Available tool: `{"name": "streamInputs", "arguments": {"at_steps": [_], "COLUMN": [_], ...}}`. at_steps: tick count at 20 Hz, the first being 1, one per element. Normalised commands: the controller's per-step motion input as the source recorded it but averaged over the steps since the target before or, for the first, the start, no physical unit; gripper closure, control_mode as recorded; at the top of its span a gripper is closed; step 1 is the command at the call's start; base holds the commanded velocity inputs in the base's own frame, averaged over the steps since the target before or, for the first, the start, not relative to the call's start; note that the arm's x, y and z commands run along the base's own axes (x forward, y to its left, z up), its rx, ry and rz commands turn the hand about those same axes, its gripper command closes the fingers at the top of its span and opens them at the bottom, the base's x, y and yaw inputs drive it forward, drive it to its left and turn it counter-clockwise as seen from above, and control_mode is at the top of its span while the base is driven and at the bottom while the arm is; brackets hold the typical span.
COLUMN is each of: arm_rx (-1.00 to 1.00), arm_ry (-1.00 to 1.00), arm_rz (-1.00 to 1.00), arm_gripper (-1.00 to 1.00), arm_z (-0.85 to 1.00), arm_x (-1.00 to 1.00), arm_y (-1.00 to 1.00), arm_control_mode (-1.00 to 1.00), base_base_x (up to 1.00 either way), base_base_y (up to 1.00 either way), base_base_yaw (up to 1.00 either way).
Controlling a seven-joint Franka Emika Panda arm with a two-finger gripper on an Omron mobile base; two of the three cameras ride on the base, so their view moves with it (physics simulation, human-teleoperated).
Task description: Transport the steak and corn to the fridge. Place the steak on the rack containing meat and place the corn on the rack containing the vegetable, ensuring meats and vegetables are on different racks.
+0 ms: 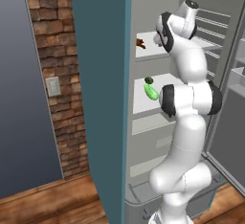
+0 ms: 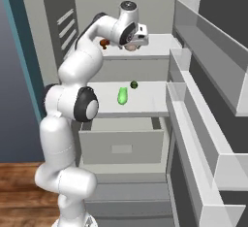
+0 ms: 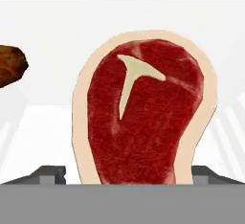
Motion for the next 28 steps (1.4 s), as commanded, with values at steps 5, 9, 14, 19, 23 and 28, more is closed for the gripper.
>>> {"name": "streamInputs", "arguments": {"at_steps": [5, 9, 14, 19, 23, 28], "arm_rx": [-0.02, 0.00, -0.03, -0.04, 0.00, 0.02], "arm_ry": [-0.01, -0.15, -0.02, 0.00, -0.03, 0.00], "arm_rz": [0.06, 0.00, 0.00, 0.00, 0.00, 0.00], "arm_gripper": [-1.00, -1.00, -1.00, -1.00, -1.00, -1.00], "arm_z": [-0.61, 0.00, 0.00, 0.00, -0.03, -0.13], "arm_x": [-0.12, -0.76, -0.71, -0.91, -1.00, -1.00], "arm_y": [0.00, 0.00, 0.05, 0.06, 0.27, 0.70], "arm_control_mode": [-1.00, -1.00, -1.00, -1.00, -1.00, -1.00], "base_base_x": [0.00, 0.00, 0.00, 0.00, 0.00, 0.00], "base_base_y": [0.00, 0.00, 0.00, 0.00, 0.00, 0.00], "base_base_yaw": [0.00, 0.00, 0.00, 0.00, 0.00, 0.00]}}
